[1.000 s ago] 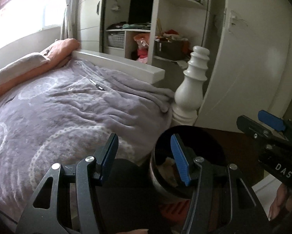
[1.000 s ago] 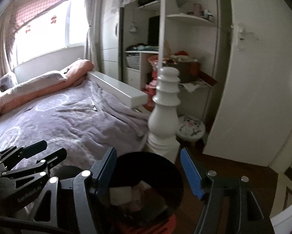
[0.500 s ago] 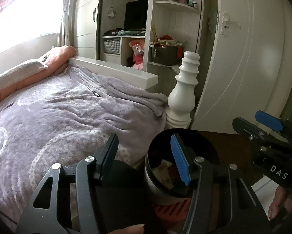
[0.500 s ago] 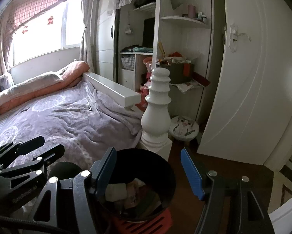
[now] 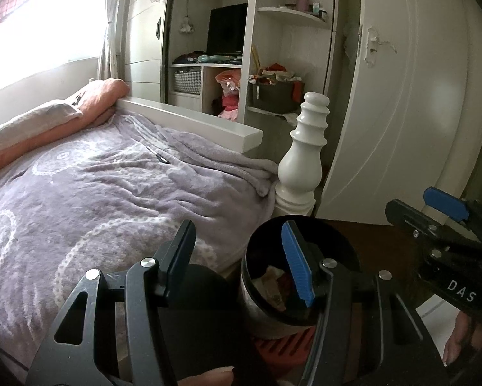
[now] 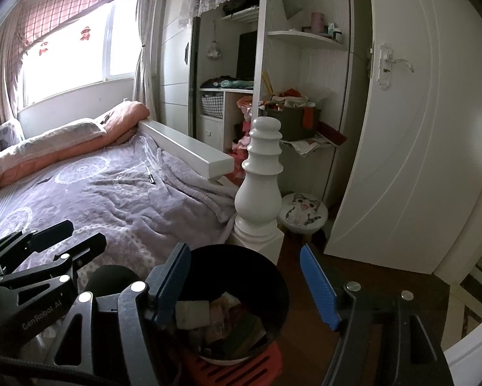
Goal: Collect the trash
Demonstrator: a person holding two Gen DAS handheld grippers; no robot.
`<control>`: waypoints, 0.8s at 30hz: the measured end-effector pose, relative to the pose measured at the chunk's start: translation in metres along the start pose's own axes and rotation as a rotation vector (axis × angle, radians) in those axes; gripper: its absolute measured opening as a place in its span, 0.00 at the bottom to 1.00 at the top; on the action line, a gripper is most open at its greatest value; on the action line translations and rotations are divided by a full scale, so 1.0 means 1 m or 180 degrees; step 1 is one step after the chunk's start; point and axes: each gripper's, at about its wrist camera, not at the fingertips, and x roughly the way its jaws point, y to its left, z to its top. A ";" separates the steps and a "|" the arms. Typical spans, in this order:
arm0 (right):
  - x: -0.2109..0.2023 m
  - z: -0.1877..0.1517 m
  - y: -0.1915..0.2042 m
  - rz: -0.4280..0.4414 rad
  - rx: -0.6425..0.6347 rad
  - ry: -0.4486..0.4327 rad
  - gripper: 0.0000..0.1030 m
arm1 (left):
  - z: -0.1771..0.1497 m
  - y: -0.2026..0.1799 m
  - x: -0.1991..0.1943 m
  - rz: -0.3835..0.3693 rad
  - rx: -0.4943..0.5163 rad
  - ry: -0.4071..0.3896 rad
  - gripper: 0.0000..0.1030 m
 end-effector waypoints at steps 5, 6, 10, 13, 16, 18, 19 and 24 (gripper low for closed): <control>-0.003 -0.001 0.001 0.0004 -0.0004 0.0005 0.67 | 0.000 -0.001 -0.001 0.0005 -0.0008 -0.0009 0.53; -0.003 -0.001 0.002 0.0005 -0.0009 0.0007 0.67 | 0.000 -0.001 -0.001 0.0007 -0.0006 -0.0009 0.53; -0.002 -0.001 0.002 0.0020 0.0015 0.0014 0.67 | 0.000 0.000 0.000 0.0004 -0.0012 -0.0001 0.53; -0.001 -0.001 0.002 0.0034 0.0034 0.0026 0.67 | 0.000 0.000 -0.001 0.0005 -0.0014 -0.0005 0.53; -0.002 -0.001 0.001 0.0030 0.0031 0.0030 0.67 | 0.000 0.000 -0.002 0.0004 -0.0007 -0.0006 0.53; -0.003 -0.002 0.001 0.0039 0.0039 0.0031 0.68 | 0.000 0.000 0.000 0.0008 -0.0012 -0.0003 0.53; -0.002 -0.002 0.001 0.0040 0.0040 0.0035 0.68 | 0.000 0.000 -0.001 0.0009 -0.0013 -0.0002 0.53; 0.001 -0.001 0.000 0.0037 0.0036 0.0046 0.68 | 0.000 0.000 -0.001 0.0005 -0.0015 -0.0005 0.53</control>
